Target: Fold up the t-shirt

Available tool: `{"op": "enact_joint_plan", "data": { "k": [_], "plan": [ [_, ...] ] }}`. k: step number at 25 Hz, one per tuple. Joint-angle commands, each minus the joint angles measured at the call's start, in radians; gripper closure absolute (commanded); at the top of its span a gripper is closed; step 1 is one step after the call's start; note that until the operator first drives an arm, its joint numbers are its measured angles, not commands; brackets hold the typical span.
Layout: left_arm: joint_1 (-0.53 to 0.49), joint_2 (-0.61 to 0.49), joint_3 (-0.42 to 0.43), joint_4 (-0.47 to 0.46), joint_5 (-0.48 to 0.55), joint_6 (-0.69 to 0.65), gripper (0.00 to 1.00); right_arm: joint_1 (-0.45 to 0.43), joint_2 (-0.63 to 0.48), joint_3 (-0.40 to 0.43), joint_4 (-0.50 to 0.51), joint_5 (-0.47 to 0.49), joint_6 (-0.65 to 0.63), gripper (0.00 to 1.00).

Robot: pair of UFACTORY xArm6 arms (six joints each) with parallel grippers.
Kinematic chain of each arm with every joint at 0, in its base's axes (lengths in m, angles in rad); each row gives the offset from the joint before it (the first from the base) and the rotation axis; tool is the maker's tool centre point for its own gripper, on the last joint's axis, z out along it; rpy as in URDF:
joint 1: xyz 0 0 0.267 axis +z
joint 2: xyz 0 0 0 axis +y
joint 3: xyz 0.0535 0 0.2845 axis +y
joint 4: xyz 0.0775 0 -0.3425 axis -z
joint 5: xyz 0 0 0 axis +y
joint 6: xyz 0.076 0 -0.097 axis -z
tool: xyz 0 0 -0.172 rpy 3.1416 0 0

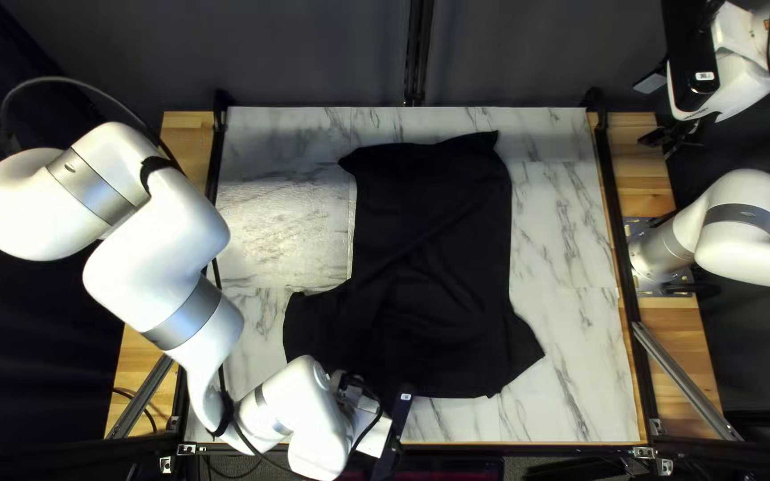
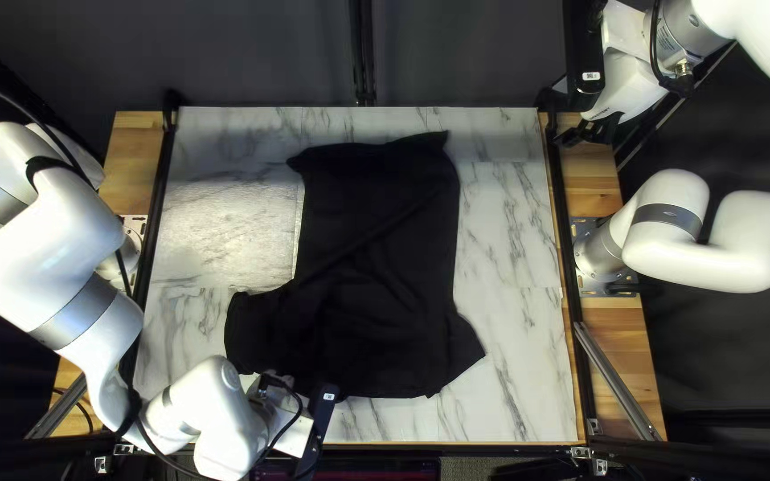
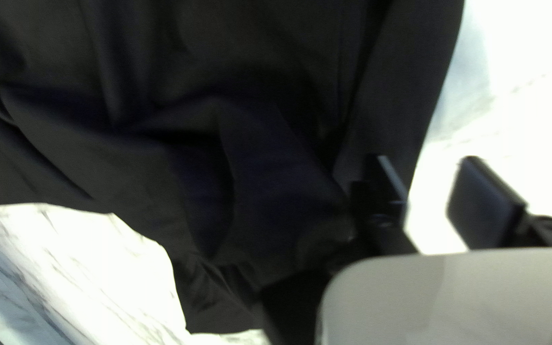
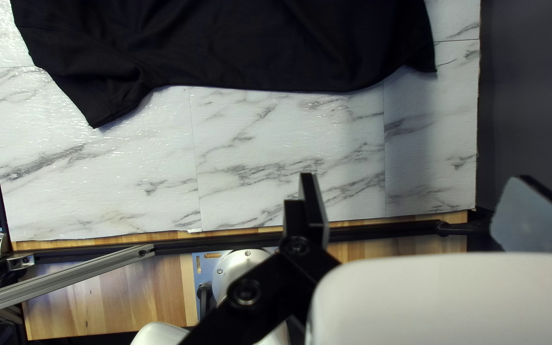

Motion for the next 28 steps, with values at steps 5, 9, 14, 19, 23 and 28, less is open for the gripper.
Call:
{"op": "enact_joint_plan", "data": {
  "k": [5, 9, 14, 19, 23, 28],
  "plan": [
    [-0.012, 0.023, -0.005, -0.014, 0.023, -0.016, 0.81, 0.0, 0.0, 0.0, 0.0, 0.0, 0.0, 0.0],
    [-0.015, 0.028, -0.014, -0.016, 0.032, -0.005, 0.38, 0.0, 0.0, 0.0, 0.0, 0.0, 0.0, 0.0],
    [-0.021, 0.034, -0.036, -0.015, 0.049, 0.016, 0.18, 0.0, 0.0, 0.0, 0.0, 0.0, 0.0, 0.0],
    [-0.023, 0.028, -0.017, -0.011, 0.033, 0.016, 0.3, 0.0, 0.0, 0.0, 0.0, 0.0, 0.0, 0.0],
    [-0.023, 0.028, -0.022, -0.007, 0.036, 0.018, 0.81, 0.0, 0.0, 0.0, 0.0, 0.0, 0.0, 0.0],
    [-0.039, 0.03, -0.049, -0.003, 0.057, 0.013, 0.92, 0.0, 0.0, 0.0, 0.0, 0.0, 0.0, 0.0]
  ]
}}
